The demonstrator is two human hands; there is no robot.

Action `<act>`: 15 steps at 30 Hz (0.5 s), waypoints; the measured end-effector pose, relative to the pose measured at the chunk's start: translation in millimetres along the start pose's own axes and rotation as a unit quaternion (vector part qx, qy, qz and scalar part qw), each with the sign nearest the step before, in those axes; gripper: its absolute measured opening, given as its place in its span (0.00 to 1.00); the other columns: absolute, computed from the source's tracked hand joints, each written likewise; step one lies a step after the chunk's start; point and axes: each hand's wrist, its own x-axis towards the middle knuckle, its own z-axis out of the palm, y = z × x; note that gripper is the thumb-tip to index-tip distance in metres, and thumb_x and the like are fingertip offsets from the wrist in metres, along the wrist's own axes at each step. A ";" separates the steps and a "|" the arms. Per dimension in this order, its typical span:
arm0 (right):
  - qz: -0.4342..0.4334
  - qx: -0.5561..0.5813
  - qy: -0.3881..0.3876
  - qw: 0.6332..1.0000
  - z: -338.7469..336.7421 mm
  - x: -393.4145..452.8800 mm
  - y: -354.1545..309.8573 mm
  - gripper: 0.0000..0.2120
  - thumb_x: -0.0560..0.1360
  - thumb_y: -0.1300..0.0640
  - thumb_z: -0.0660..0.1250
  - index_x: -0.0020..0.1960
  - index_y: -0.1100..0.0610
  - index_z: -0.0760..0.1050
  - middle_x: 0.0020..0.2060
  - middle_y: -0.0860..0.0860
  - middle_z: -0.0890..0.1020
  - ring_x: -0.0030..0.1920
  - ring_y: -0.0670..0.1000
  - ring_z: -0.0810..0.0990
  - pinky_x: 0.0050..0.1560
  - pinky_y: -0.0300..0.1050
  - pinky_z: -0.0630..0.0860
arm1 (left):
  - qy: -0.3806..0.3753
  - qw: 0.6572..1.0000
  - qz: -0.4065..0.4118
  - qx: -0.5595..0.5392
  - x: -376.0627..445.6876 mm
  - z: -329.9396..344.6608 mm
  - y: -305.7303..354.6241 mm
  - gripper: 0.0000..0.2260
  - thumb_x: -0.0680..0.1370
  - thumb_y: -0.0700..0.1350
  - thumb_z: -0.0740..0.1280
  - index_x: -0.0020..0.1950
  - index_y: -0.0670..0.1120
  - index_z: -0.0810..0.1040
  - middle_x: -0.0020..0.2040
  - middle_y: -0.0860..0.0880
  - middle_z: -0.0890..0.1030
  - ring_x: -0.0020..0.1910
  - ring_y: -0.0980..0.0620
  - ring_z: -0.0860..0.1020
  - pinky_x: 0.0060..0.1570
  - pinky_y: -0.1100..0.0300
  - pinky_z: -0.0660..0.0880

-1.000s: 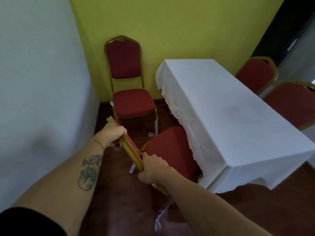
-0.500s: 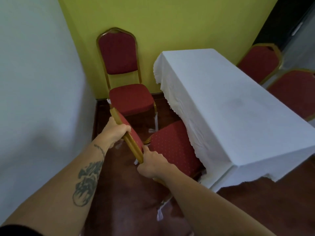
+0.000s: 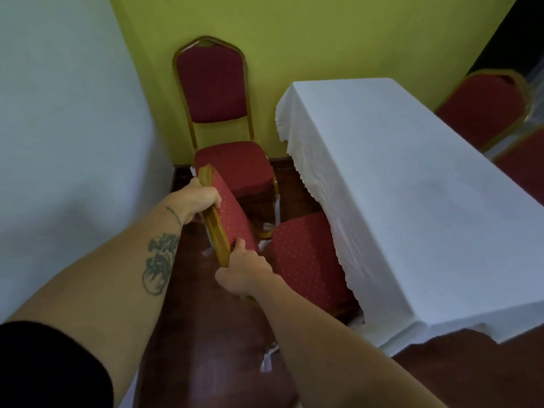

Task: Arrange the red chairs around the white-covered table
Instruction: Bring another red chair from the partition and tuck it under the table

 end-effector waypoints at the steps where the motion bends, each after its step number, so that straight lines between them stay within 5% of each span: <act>1: -0.002 -0.002 -0.003 1.000 -2.8 5.6 2.1 0.48 0.73 0.42 0.64 0.82 0.56 0.43 0.72 0.62 0.71 0.68 0.68 0.73 0.66 0.61 0.72 | 0.006 1.000 -0.003 0.014 4.3 2.8 4.3 0.30 0.73 0.38 0.67 0.74 0.45 0.61 0.56 0.40 0.76 0.50 0.41 0.80 0.51 0.43 0.82; 5: 0.000 0.003 0.000 1.000 -17.0 30.9 9.4 0.50 0.70 0.39 0.64 0.82 0.56 0.42 0.73 0.62 0.69 0.70 0.67 0.70 0.67 0.61 0.68 | 0.014 1.000 0.007 0.019 21.0 14.9 25.1 0.34 0.71 0.39 0.65 0.76 0.47 0.58 0.52 0.43 0.75 0.46 0.44 0.77 0.35 0.53 0.75; 13: 0.008 -0.021 -0.006 1.000 -41.9 59.7 27.5 0.54 0.65 0.36 0.63 0.82 0.54 0.42 0.75 0.61 0.64 0.71 0.67 0.69 0.66 0.61 0.68 | 0.013 0.999 0.034 0.033 44.7 34.4 43.3 0.36 0.71 0.44 0.65 0.77 0.47 0.55 0.55 0.44 0.75 0.50 0.43 0.77 0.49 0.48 0.78; 15: 0.010 -0.028 -0.012 0.999 -44.8 59.8 28.5 0.54 0.65 0.36 0.63 0.82 0.53 0.42 0.76 0.60 0.64 0.71 0.66 0.69 0.66 0.60 0.68 | 0.019 0.998 0.035 0.046 44.4 35.6 44.8 0.34 0.74 0.45 0.65 0.77 0.48 0.55 0.54 0.44 0.75 0.49 0.43 0.78 0.45 0.49 0.78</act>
